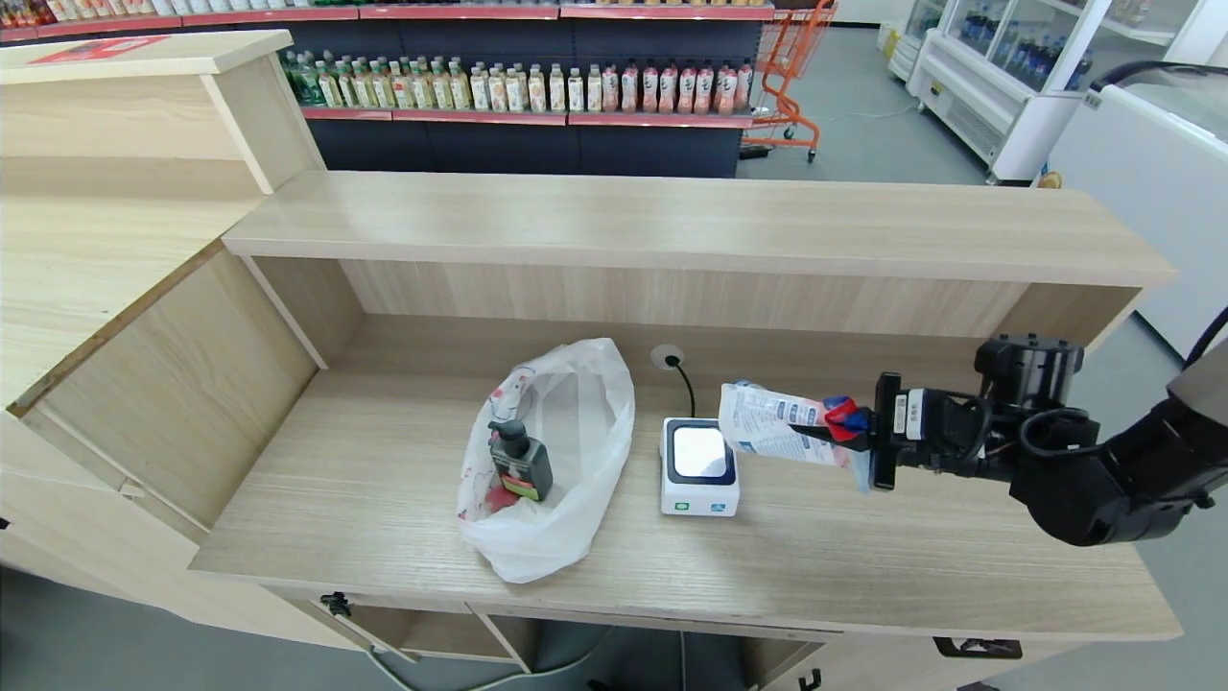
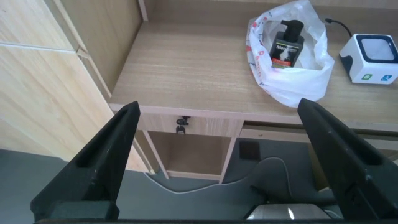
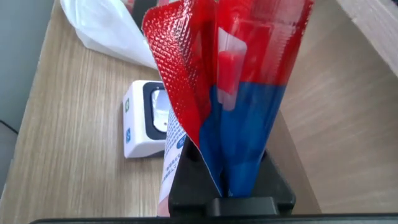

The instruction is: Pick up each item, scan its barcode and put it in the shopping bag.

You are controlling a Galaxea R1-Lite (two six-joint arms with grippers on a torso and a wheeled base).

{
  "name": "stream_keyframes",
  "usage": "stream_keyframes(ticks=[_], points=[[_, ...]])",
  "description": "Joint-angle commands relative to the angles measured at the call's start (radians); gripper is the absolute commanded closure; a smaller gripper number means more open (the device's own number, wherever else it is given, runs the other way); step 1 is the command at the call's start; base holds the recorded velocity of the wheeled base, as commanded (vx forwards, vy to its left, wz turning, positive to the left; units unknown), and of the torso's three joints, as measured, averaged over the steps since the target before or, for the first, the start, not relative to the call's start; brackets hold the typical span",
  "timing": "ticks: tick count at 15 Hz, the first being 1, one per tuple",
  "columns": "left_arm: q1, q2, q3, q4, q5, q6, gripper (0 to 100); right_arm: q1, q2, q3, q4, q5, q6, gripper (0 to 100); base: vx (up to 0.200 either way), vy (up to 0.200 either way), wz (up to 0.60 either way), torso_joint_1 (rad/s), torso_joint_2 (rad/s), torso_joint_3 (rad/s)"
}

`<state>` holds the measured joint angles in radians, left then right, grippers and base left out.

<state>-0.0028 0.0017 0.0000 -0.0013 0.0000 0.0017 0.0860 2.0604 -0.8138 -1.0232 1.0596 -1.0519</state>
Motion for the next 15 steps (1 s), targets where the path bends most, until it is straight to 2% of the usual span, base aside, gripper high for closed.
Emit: stream_keyframes(ticks=[1, 15], points=[[0.000, 0.000, 0.000, 0.000, 0.000, 0.000, 0, 0.003, 0.049, -0.008, -0.005, 0.011, -0.002, 100, 0.000, 0.000, 0.00, 0.000, 0.00, 0.000], [0.000, 0.000, 0.000, 0.000, 0.000, 0.000, 0, 0.047, 0.188, -0.180, -0.008, 0.016, -0.020, 100, 0.000, 0.000, 0.00, 0.000, 0.00, 0.000]])
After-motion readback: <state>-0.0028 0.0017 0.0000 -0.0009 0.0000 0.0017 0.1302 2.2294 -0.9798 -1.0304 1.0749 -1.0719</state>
